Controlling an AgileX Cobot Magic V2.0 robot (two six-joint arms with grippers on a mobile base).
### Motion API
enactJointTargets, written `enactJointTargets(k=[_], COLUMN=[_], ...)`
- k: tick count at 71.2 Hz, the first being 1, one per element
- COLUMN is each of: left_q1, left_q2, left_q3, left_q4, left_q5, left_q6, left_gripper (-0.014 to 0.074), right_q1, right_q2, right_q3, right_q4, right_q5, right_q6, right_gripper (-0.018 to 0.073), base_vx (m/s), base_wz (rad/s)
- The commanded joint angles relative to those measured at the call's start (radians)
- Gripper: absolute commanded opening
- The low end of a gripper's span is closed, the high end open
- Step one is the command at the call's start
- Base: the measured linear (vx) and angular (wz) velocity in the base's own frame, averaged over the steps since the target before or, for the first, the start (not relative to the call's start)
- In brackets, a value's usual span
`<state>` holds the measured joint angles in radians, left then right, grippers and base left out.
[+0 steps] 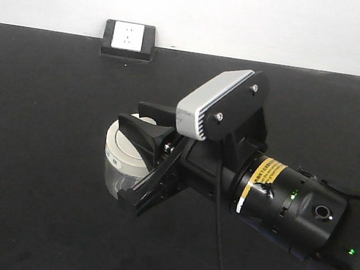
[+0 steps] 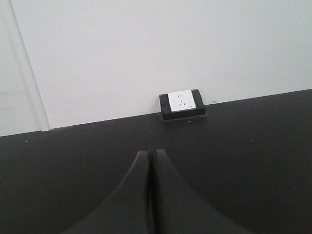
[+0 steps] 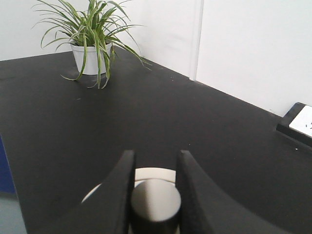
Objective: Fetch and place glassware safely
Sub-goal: 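Hold the jar in the right gripper above the black countertop, then move the right gripper with the jar forward and lower it toward the countertop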
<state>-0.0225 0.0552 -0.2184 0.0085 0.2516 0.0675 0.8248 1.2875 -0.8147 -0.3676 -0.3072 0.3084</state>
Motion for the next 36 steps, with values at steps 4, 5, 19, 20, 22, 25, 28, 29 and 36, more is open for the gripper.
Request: enactJointTargets(k=[4,5,19,20,22,25,28,29,36], left_q1=[-0.003,-0.003,-0.003,-0.003,-0.003,-0.003,-0.003,-0.003,-0.003], left_q2=[0.011,0.011,0.011,0.011,0.011,0.011,0.011,0.011,0.011], left_q3=[-0.024,-0.024,-0.024,-0.024,-0.024,-0.024,-0.024,-0.024,-0.024], left_q4=[-0.008,-0.008,-0.008,-0.008,-0.008,-0.008,-0.008,-0.008,-0.008], left_q5=[-0.075,-0.075,-0.075,-0.075,-0.075,-0.075,-0.075,-0.075,-0.075], left_q6=[-0.009,-0.009,-0.009,-0.009,-0.009,-0.009,-0.009,-0.009,-0.009], left_gripper=[-0.0007,-0.0007,-0.0007,-0.0007,-0.0007,-0.0007,-0.0007,-0.0007,-0.0007], right_q1=[-0.003,-0.003,-0.003,-0.003,-0.004,-0.008,-0.018,-0.023,-0.064], right_q2=[-0.035,-0.035,-0.035,-0.035,-0.035,-0.035,-0.033,-0.032,-0.023], right_q3=[-0.034,-0.034,-0.034,-0.034,-0.034,-0.034,-0.034,-0.034,-0.034], right_q4=[0.008,0.008,0.022,0.022,0.038,0.05,0.05,0.05,0.05], right_q5=[-0.106,-0.108,-0.096,-0.092,-0.086,-0.08,-0.077,-0.077,-0.082], right_q6=[-0.004,-0.004,-0.004,-0.004,-0.004,-0.008,-0.009,-0.009,-0.009], right_gripper=[-0.0003,-0.0003,-0.0003,-0.0003,-0.0003,-0.0003,-0.0003,-0.0003,-0.0001], base_vx=[0.0,0.0,0.0,0.0,0.0,0.0,0.0,0.0,0.0], base_wz=[0.0,0.0,0.0,0.0,0.0,0.0,0.0,0.0,0.0])
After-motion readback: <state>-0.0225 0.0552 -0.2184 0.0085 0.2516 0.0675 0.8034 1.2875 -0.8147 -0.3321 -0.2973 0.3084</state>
